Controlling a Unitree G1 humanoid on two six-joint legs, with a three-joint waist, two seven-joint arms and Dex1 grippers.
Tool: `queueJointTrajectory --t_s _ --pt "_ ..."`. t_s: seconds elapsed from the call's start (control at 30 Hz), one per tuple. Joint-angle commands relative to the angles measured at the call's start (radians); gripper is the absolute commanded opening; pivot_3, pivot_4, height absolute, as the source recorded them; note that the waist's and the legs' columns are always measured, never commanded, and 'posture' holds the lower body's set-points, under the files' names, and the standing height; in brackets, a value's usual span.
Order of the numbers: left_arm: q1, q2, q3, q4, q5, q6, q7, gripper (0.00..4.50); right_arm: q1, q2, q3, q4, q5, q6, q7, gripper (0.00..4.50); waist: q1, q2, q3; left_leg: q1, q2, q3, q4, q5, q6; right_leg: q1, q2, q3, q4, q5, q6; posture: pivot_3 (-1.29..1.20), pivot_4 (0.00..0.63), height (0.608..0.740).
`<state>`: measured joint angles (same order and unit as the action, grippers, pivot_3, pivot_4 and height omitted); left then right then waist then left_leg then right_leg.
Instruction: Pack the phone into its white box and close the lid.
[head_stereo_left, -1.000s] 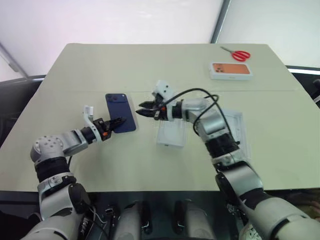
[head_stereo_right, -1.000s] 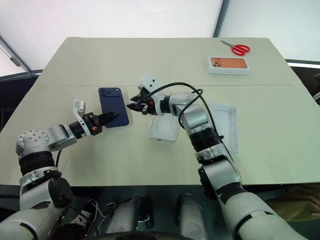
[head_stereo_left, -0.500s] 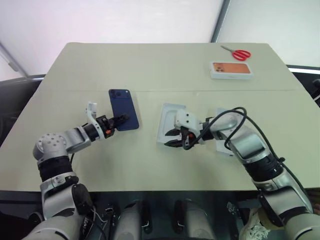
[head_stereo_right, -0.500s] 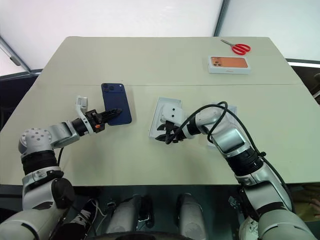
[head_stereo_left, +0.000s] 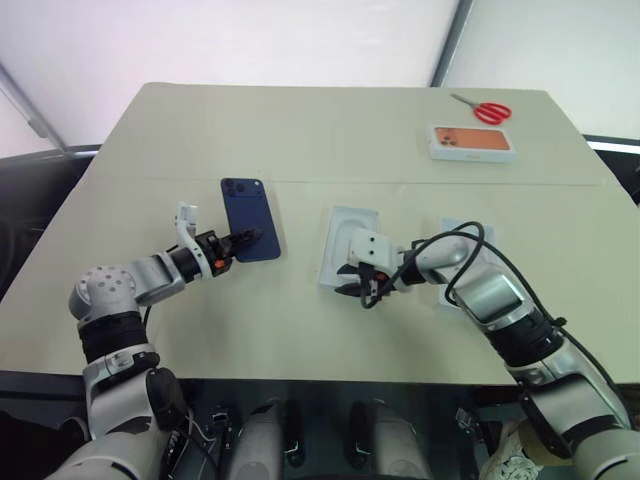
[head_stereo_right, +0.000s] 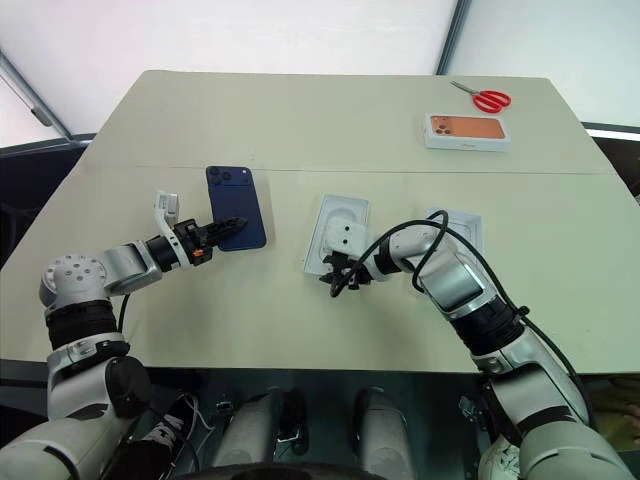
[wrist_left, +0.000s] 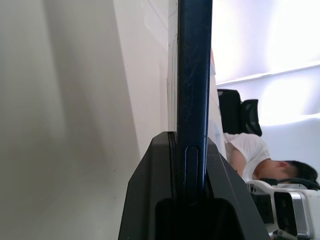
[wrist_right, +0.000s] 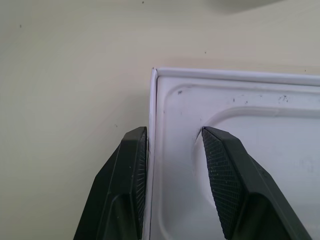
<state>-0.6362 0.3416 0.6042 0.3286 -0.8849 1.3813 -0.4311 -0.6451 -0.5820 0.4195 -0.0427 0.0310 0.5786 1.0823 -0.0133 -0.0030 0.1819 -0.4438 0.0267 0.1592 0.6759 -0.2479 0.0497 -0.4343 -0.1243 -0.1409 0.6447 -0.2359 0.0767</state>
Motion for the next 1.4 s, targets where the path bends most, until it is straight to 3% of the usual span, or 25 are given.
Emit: queueJointTrajectory --t_s 0.03,0.4,0.43,0.5,0.83,1.1,1.4 --pt "-0.017 -0.001 0.001 -0.048 -0.038 -0.017 -0.007 0.0 0.003 -0.019 -0.008 -0.01 -0.005 -0.024 0.009 1.79 0.0 0.0 0.0 0.0 0.0 0.0 0.0 0.0 0.0 0.0 0.0 0.0 0.0 0.0 0.0 0.0 0.15 0.738" --pt "-0.005 -0.018 0.006 -0.074 -0.044 -0.008 0.007 0.0 0.007 -0.012 -0.003 0.005 -0.006 -0.033 0.011 1.79 0.0 0.0 0.0 0.0 0.0 0.0 0.001 0.0 0.0 0.001 0.0 0.0 0.0 0.0 0.0 0.0 0.15 0.738" --pt "-0.004 -0.018 0.006 -0.075 -0.044 -0.008 0.008 0.0 0.006 -0.01 -0.002 0.01 -0.01 -0.034 0.007 1.24 -0.001 0.0 0.0 0.0 0.0 0.0 0.001 0.0 0.0 0.001 0.0 0.0 0.0 0.0 0.0 0.0 0.15 0.738" --pt "-0.005 -0.018 0.008 -0.076 -0.046 -0.006 0.01 0.0 0.006 -0.013 0.007 0.014 -0.019 -0.04 0.011 0.6 -0.002 -0.001 -0.001 0.001 0.001 0.0 0.001 0.0 0.0 0.001 0.001 0.0 0.0 0.0 0.0 0.0 0.15 0.738" --pt "-0.013 0.0 0.011 -0.066 -0.051 -0.003 0.008 0.0 0.02 0.009 0.0 0.004 -0.015 -0.038 -0.002 0.6 -0.003 -0.001 -0.001 0.001 0.002 0.0 0.002 0.0 0.0 0.002 0.002 0.0 0.0 0.0 0.0 0.0 0.15 0.738" --pt "-0.031 0.016 0.005 -0.048 -0.053 -0.011 0.003 0.0 0.1 0.09 0.047 -0.157 0.02 0.063 -0.015 0.6 -0.005 -0.001 -0.001 0.001 0.003 0.0 0.002 0.0 0.0 0.001 0.003 0.0 0.0 0.0 0.0 0.0 0.15 0.738" --pt "-0.034 0.018 -0.004 -0.04 -0.054 -0.014 -0.003 0.0 0.08 0.135 0.059 -0.13 0.001 0.07 -0.044 0.6 -0.005 -0.001 -0.001 0.001 0.003 0.0 0.002 0.0 0.0 0.001 0.003 0.0 0.0 0.0 0.0 0.0 0.15 0.738"
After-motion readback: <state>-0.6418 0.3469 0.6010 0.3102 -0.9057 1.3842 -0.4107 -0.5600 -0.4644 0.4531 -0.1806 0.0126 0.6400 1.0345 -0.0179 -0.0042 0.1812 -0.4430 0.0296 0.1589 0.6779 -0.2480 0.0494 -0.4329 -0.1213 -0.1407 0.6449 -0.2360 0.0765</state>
